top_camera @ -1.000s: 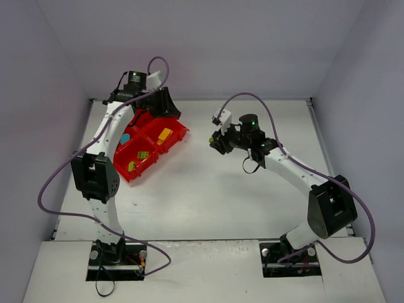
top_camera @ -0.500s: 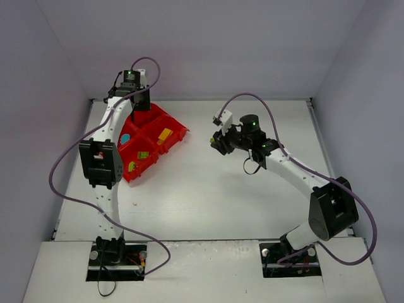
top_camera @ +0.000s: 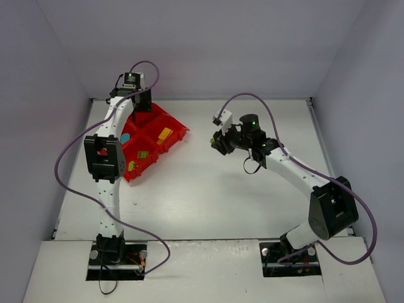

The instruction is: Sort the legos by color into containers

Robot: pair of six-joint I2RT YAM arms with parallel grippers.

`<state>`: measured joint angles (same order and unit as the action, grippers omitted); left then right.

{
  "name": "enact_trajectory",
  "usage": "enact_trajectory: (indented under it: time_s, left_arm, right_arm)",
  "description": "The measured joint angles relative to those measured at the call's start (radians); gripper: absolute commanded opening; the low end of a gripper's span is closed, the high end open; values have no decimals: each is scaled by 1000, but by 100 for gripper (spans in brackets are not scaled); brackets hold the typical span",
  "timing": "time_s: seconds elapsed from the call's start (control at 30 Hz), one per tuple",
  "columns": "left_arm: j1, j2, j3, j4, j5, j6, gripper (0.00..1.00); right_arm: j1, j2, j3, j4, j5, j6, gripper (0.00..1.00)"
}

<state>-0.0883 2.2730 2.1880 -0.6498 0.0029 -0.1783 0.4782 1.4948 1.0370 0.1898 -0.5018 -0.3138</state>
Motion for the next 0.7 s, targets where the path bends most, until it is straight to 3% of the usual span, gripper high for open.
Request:
enact_trajectory:
  time_s: [0.2, 0.47, 0.7]
  left_arm:
    - [-5, -81, -66, -19, 143, -59, 62]
    - [-95, -366, -298, 107, 586, -214, 66]
    - [-229, -393, -371, 214, 855, -284, 66]
  right_arm:
    - [0, 5, 27, -3, -3, -14, 3]
    - [-2, 23, 80, -3, -19, -39, 4]
    - [-2, 26, 80, -8, -37, -47, 4]
